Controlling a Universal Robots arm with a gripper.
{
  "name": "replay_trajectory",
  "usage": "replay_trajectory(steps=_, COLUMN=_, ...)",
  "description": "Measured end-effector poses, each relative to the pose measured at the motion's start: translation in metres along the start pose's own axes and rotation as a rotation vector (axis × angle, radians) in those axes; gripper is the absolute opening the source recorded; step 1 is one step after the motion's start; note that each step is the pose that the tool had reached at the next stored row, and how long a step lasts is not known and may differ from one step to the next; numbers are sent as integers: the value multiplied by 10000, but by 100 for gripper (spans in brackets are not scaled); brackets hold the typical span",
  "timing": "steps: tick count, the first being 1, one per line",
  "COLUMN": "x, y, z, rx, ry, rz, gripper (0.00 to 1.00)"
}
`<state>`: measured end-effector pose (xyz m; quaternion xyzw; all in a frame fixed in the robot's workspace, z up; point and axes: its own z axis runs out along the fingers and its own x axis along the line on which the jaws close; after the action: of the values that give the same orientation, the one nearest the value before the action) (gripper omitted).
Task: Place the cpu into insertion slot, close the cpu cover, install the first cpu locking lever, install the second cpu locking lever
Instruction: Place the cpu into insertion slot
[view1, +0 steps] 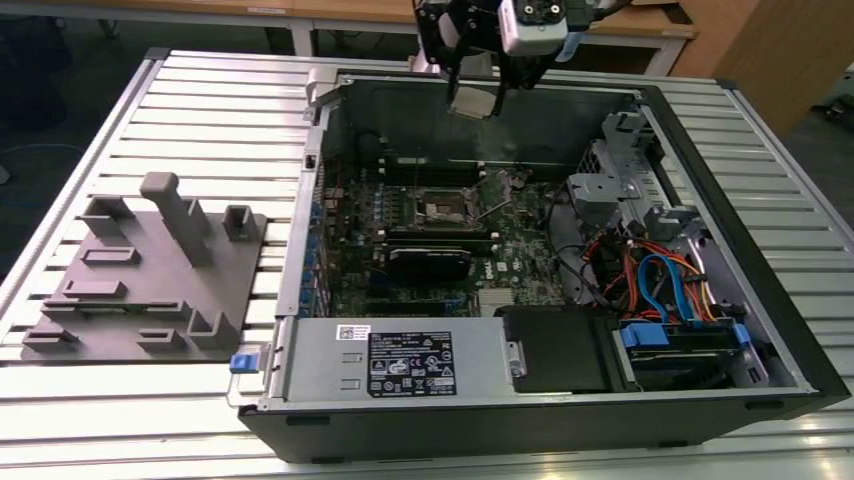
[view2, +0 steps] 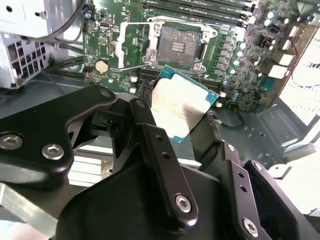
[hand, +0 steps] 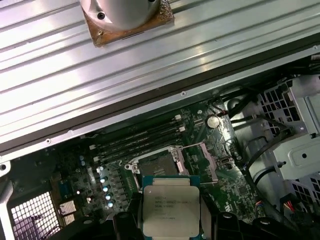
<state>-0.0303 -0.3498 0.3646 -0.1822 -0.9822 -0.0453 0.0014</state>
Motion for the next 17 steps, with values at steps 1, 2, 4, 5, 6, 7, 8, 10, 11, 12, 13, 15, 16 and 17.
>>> replay_trajectory(steps=1, x=0, y=0, z=0, rx=1, ry=-13, rz=139, gripper=54)
replay_trajectory(steps=2, x=0, y=0, z=1, rx=3, ry=-28, rz=279, gripper=54)
replay_trajectory(steps=4, x=0, y=0, z=4, rx=6, ry=-55, rz=550, gripper=54)
replay_trajectory(steps=5, x=-1, y=-1, z=4, rx=7, ry=-63, rz=641, gripper=54)
replay_trajectory(steps=6, x=0, y=0, z=4, rx=7, ry=-65, rz=666, gripper=54)
replay_trajectory(steps=7, x=-1, y=0, z=4, rx=7, ry=-66, rz=666, gripper=54)
replay_trajectory(steps=8, x=0, y=0, z=4, rx=6, ry=-66, rz=670, gripper=54)
replay_trajectory(steps=10, x=0, y=0, z=4, rx=6, ry=-67, rz=672, gripper=54)
replay_trajectory(steps=11, x=0, y=0, z=4, rx=5, ry=-66, rz=673, gripper=54)
replay_trajectory(steps=12, x=0, y=0, z=4, rx=5, ry=-67, rz=673, gripper=54)
replay_trajectory(steps=13, x=0, y=0, z=5, rx=5, ry=-66, rz=673, gripper=54)
replay_trajectory(steps=15, x=0, y=0, z=4, rx=6, ry=-67, rz=675, gripper=54)
replay_trajectory(steps=16, x=0, y=0, z=5, rx=5, ry=-67, rz=679, gripper=54)
replay_trajectory(steps=17, x=0, y=0, z=4, rx=5, ry=-68, rz=686, gripper=54)
